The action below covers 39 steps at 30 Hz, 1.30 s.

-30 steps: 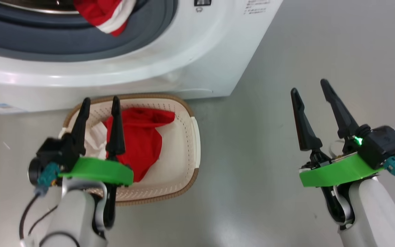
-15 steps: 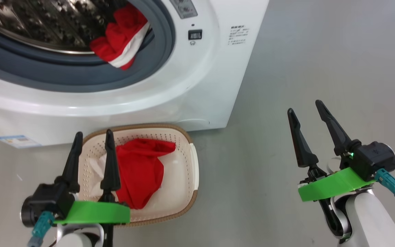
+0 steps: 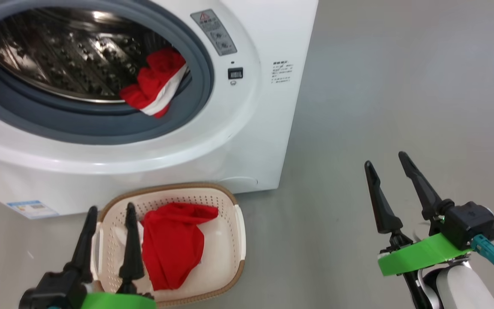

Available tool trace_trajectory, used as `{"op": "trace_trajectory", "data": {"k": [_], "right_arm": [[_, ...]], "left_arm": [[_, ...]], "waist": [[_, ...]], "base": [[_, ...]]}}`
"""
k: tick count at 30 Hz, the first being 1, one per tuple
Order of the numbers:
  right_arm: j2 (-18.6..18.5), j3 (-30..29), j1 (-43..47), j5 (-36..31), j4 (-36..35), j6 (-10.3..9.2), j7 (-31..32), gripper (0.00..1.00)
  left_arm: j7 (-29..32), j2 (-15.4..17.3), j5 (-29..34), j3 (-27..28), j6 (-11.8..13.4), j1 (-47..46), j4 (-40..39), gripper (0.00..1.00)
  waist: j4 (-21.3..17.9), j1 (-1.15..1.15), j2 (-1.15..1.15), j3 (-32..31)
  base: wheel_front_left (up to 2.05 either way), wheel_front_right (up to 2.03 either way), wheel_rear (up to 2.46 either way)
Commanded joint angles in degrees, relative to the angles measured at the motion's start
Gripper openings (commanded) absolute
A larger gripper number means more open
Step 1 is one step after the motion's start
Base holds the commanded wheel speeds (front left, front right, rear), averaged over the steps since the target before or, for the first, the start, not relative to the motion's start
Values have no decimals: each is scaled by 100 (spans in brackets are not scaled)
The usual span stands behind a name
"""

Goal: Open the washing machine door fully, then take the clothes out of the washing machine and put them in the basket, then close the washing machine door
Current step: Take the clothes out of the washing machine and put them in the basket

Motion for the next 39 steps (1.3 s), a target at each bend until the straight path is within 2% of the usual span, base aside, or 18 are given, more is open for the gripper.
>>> {"op": "trace_trajectory", "data": {"k": [1, 14, 22, 39], "right_arm": [[7, 128, 38, -45, -158, 35, -36, 100], [7, 242, 377, -10, -98, 35, -36, 100], [7, 201, 519, 33, -96, 35, -36, 100], [7, 240, 568, 56, -151, 35, -36, 100]], "left_arm": [[-9, 130, -18, 245, 54, 71, -196, 100], [127, 232, -77, 384, 245, 836, -388, 100], [208, 264, -121, 330, 244, 1133, -573, 100], [216, 281, -147, 200, 241, 1179, -691, 100]], "waist": [[-58, 0, 0, -193], [-252, 0, 0, -787], [-233, 0, 0, -968], [-240, 0, 0, -855]], "base": [[0, 0, 0], [0, 0, 0], [0, 0, 0], [0, 0, 0]]}}
